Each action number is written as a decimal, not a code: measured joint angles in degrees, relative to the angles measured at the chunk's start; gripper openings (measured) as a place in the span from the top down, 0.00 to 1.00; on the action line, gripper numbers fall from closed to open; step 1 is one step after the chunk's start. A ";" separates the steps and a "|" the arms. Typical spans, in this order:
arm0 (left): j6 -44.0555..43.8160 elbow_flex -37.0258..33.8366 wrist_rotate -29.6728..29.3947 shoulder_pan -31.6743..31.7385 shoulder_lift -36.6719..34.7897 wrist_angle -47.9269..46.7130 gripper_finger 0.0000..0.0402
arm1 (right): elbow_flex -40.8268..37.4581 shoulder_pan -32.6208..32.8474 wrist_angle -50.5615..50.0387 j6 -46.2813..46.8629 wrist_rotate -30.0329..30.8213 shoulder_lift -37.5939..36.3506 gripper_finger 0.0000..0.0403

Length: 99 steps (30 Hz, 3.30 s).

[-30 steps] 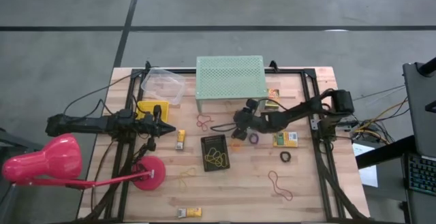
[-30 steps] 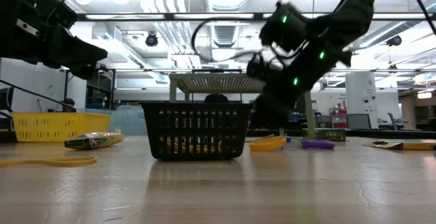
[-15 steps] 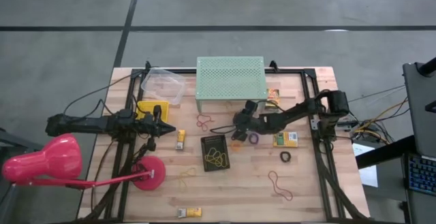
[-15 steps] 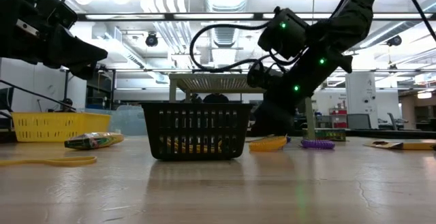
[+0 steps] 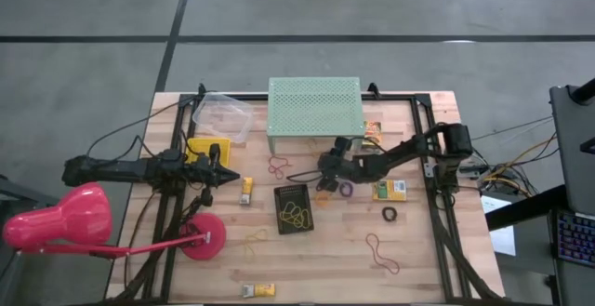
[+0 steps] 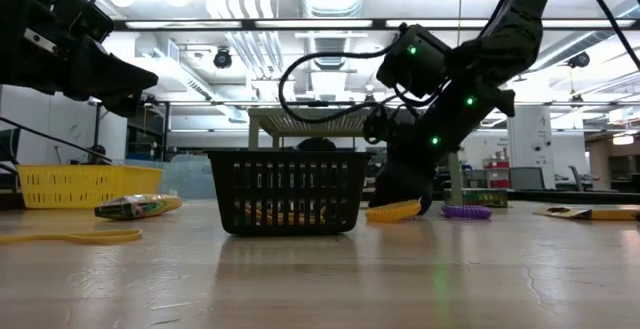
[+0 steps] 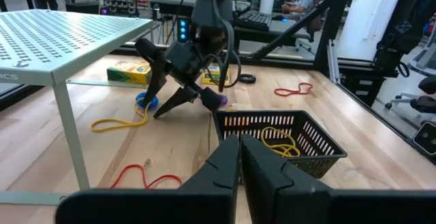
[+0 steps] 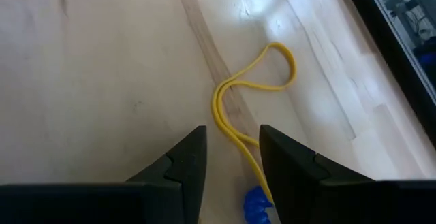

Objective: Pick & Place Office Desk Supplies
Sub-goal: Put the yellow rubber band into the black bin

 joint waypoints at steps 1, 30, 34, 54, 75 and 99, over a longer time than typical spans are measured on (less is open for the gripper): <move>0.02 0.00 0.00 -0.02 0.00 0.02 0.94 | 0.01 -0.17 -0.01 0.33 -0.18 0.01 0.67; 0.02 -0.02 0.00 -0.02 0.00 0.01 0.94 | 0.00 -2.74 -0.35 5.19 -9.47 -0.28 0.98; 0.02 -0.01 0.00 -0.02 0.00 0.02 0.94 | 0.07 -2.23 -0.98 5.53 -9.03 -1.19 0.98; 0.02 -0.02 0.00 -0.02 0.00 0.02 0.94 | 0.17 0.52 -0.38 2.70 2.59 -3.55 0.98; 0.01 0.00 0.00 -0.02 0.00 0.00 0.94 | 0.33 -4.01 1.05 3.15 -7.03 0.08 0.98; 0.02 -0.02 0.00 -0.02 0.00 0.01 0.94 | 0.26 5.16 -3.31 7.49 -16.39 -2.33 0.98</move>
